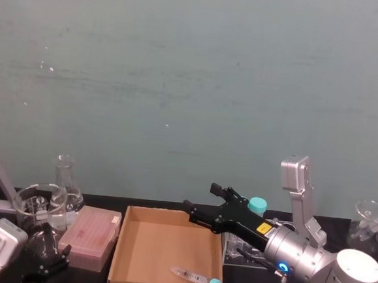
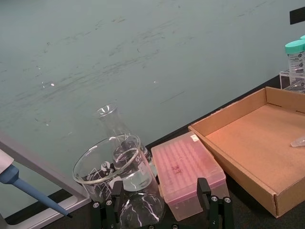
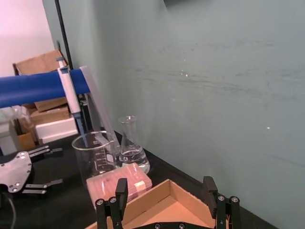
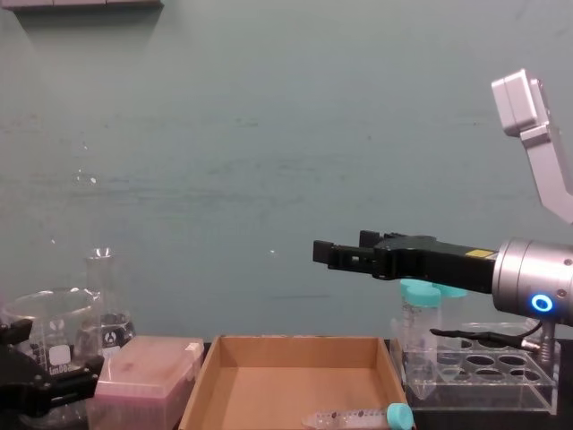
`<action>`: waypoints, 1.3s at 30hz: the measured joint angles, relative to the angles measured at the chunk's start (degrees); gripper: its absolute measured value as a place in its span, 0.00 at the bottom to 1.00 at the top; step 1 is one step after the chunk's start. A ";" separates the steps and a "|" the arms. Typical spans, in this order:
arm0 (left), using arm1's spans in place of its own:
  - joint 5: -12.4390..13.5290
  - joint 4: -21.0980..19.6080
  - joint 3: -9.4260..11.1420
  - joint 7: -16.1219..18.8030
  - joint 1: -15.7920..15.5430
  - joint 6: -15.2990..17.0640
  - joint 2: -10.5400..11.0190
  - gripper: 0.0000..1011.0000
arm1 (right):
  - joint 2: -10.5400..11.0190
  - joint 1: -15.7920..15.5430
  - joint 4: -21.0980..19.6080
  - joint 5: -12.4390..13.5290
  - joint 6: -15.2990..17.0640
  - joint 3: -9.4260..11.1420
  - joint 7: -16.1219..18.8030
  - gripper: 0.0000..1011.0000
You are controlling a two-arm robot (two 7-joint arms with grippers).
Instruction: Use the right hand to move the test tube from the test tube rack into the box.
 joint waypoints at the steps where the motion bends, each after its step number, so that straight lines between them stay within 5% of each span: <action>1: 0.00 0.00 0.00 0.00 0.00 0.00 0.00 0.99 | 0.41 -0.35 -0.87 -0.35 -0.34 -0.25 -0.90 0.99; 11: 0.00 0.00 0.00 0.00 0.00 0.00 0.00 0.99 | 3.97 -6.47 -11.79 -7.41 -3.96 0.38 -13.52 0.99; 19: 0.00 0.00 0.00 0.00 0.00 0.00 0.00 0.99 | 5.81 -16.09 -21.78 -17.86 -6.74 4.05 -30.97 0.99; 33: 0.00 0.00 0.00 0.00 0.00 0.00 0.00 0.99 | 3.34 -23.69 -26.34 -24.62 -4.18 10.12 -46.03 0.99; 39: 0.00 0.00 0.00 0.00 0.00 0.00 0.00 0.99 | 1.55 -25.33 -26.90 -23.87 -1.31 12.47 -47.70 0.99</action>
